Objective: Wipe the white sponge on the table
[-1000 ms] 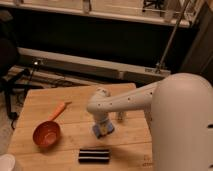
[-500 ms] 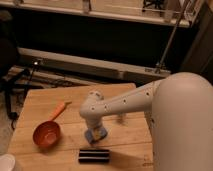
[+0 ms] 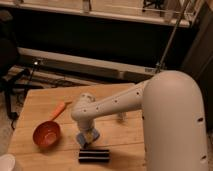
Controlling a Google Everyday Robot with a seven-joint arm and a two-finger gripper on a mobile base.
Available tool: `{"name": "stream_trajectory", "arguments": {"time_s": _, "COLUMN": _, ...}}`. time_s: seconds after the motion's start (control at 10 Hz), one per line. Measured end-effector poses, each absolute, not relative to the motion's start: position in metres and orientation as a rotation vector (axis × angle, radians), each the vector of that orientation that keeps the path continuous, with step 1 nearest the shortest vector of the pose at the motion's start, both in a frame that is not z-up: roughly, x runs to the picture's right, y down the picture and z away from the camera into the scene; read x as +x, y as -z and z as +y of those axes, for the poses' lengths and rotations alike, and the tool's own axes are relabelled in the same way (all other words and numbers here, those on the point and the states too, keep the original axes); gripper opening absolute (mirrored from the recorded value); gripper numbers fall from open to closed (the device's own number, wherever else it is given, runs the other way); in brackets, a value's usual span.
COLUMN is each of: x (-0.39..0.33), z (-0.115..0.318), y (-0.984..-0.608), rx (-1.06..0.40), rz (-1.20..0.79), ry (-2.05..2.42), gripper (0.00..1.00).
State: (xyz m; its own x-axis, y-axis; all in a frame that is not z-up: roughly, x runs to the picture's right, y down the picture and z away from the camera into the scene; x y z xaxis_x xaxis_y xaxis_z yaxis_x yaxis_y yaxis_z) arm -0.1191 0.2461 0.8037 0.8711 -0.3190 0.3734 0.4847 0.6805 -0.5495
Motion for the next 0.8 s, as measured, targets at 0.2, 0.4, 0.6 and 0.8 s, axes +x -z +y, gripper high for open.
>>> {"name": "stream_trajectory", "arguments": {"time_s": 0.2, "x": -0.134, "z": 0.243, "y": -0.809, "rx": -0.682, "rz": -0.28, "ry": 0.476, "gripper": 0.31}}
{"name": "stream_trajectory", "arguments": {"time_s": 0.4, "x": -0.142, "z": 0.24, "y": -0.816, "rx": -0.679, "rz": -0.292, "ry": 0.485, "gripper": 0.31}}
{"name": "stream_trajectory", "arguments": {"time_s": 0.6, "x": -0.15, "z": 0.233, "y": -0.826, "rx": -0.669, "rz": -0.3, "ry": 0.501, "gripper": 0.31}}
{"name": "stream_trajectory", "arguments": {"time_s": 0.8, "x": -0.158, "z": 0.224, "y": -0.835, "rx": -0.657, "rz": -0.304, "ry": 0.512, "gripper": 0.31}}
